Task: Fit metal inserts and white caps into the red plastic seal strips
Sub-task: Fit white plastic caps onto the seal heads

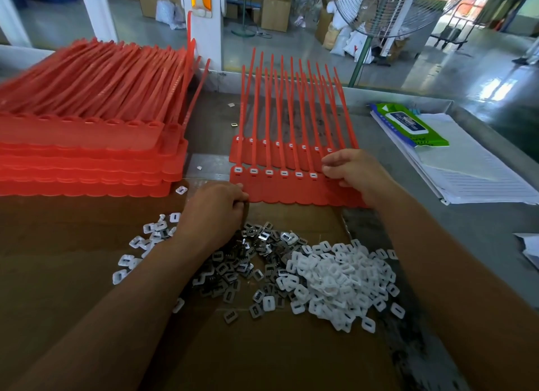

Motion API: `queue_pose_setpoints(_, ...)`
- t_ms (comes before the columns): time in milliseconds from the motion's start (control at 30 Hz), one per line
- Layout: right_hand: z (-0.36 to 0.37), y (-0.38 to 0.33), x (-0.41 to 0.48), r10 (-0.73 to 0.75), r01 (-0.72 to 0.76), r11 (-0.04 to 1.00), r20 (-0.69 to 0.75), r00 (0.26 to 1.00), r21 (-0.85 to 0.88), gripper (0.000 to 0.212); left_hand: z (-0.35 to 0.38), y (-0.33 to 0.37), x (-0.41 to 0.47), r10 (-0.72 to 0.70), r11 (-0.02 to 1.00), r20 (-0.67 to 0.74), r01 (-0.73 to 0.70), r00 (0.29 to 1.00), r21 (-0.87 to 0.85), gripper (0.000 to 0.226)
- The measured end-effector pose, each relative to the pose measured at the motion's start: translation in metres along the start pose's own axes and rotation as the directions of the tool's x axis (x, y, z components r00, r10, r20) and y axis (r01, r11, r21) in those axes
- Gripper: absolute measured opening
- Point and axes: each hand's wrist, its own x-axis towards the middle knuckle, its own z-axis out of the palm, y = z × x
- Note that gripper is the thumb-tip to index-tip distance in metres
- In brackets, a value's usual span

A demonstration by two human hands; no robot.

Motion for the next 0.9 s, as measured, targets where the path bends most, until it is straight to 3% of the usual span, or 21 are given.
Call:
queue_pose_setpoints(267,-0.024,0.003,-0.044,-0.124,0.178,0.964,0.258,0.958,-0.198,0.016,0.001,0.001,0.0,-0.013,1.0,-0.011,0.013,1.0,-0.024,0.026)
queue_pose_setpoints(400,-0.031,0.008,-0.063,-0.069,0.22,0.92,0.419,0.906,-0.324,0.018,0.001,0.0,0.0,-0.016,1.0,-0.011,0.015,1.0,-0.02,0.026)
queue_pose_setpoints(600,-0.029,0.012,-0.075,-0.02,0.226,0.904,0.493,0.87,-0.363,0.015,0.002,0.0,0.001,-0.014,1.0,-0.01,0.014,1.0,-0.011,0.026)
queue_pose_setpoints(900,-0.026,0.011,-0.076,-0.025,0.246,0.877,0.472,0.881,-0.413,0.015,0.002,0.0,0.001,-0.011,1.0,0.001,0.011,1.0,-0.004,0.027)
